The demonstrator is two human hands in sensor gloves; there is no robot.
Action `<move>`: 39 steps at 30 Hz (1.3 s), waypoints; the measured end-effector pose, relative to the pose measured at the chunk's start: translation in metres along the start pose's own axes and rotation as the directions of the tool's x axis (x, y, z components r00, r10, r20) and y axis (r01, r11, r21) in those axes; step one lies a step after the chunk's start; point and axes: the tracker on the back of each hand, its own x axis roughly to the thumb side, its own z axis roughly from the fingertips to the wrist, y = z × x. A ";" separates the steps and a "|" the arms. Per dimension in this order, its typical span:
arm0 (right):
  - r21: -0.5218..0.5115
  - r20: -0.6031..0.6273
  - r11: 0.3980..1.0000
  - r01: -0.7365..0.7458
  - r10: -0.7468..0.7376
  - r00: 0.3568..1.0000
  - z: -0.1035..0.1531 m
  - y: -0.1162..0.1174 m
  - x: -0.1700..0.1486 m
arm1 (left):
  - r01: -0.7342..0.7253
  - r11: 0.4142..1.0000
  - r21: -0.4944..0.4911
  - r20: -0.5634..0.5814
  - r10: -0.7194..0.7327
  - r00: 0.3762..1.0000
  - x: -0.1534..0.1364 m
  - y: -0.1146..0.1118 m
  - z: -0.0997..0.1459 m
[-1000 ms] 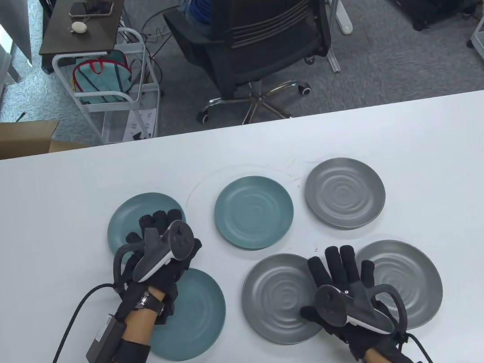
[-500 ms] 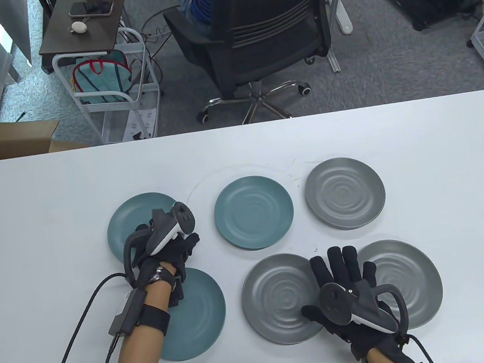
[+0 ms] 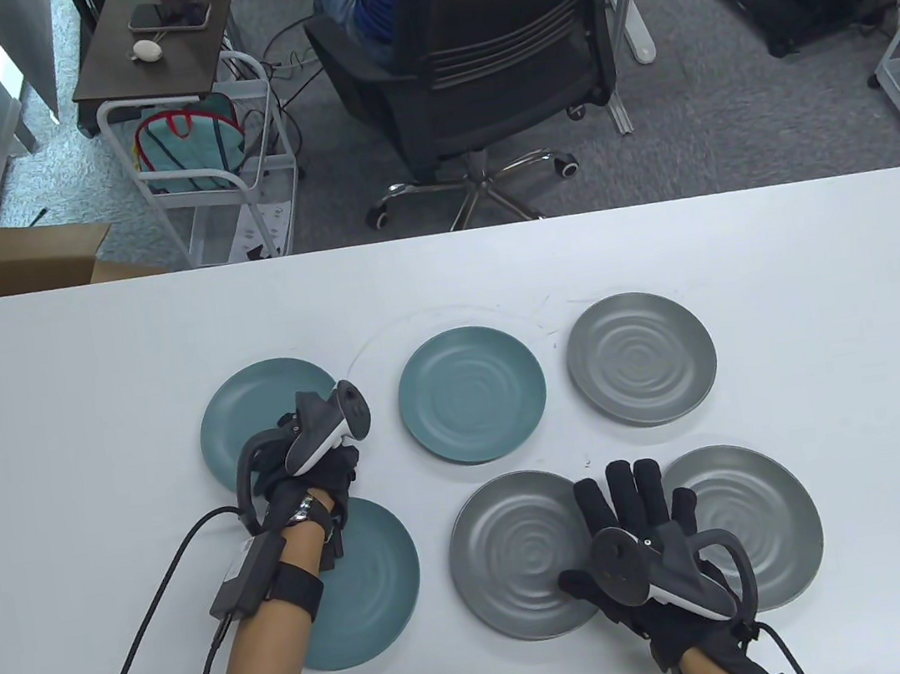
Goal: Flip plate to back facing up
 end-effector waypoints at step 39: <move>0.052 0.040 0.999 0.011 -0.013 0.999 0.001 0.007 0.009 | -0.450 0.890 0.074 0.162 0.434 0.886 -0.034 0.059 0.027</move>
